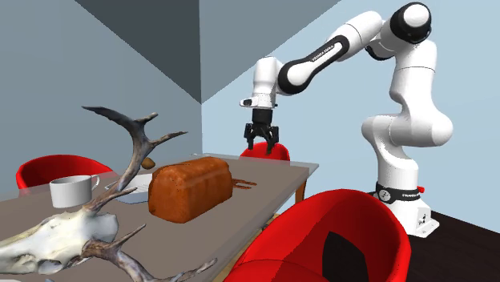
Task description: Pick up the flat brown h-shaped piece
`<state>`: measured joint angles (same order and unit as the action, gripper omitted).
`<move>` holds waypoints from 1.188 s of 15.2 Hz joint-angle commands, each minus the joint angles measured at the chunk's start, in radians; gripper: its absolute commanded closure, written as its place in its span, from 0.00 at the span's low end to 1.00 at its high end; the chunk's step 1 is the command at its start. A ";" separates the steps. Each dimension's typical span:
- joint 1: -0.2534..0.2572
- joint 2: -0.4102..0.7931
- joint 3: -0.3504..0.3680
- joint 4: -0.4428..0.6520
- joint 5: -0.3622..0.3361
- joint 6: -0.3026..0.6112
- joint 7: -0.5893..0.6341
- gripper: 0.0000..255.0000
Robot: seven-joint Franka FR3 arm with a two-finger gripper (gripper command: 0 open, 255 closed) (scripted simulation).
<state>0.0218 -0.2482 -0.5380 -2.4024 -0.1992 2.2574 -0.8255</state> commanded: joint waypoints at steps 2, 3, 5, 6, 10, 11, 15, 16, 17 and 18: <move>0.022 0.143 -0.069 0.070 0.089 0.054 -0.163 0.00; 0.025 0.192 -0.084 0.095 0.128 0.068 -0.219 0.00; 0.020 0.294 -0.101 0.151 0.214 0.087 -0.334 0.00; 0.012 0.345 -0.103 0.182 0.258 0.092 -0.391 0.00; -0.063 0.541 -0.065 0.322 0.412 0.092 -0.589 0.00; -0.087 0.587 -0.049 0.360 0.441 0.087 -0.630 0.00; -0.124 0.655 -0.019 0.401 0.482 0.102 -0.679 0.00; -0.128 0.664 -0.014 0.399 0.489 0.112 -0.683 0.00; -0.131 0.674 -0.010 0.398 0.496 0.121 -0.688 0.00; -0.135 0.683 -0.005 0.396 0.504 0.131 -0.693 0.00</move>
<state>-0.1067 0.4227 -0.5480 -2.0102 0.2959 2.3820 -1.5109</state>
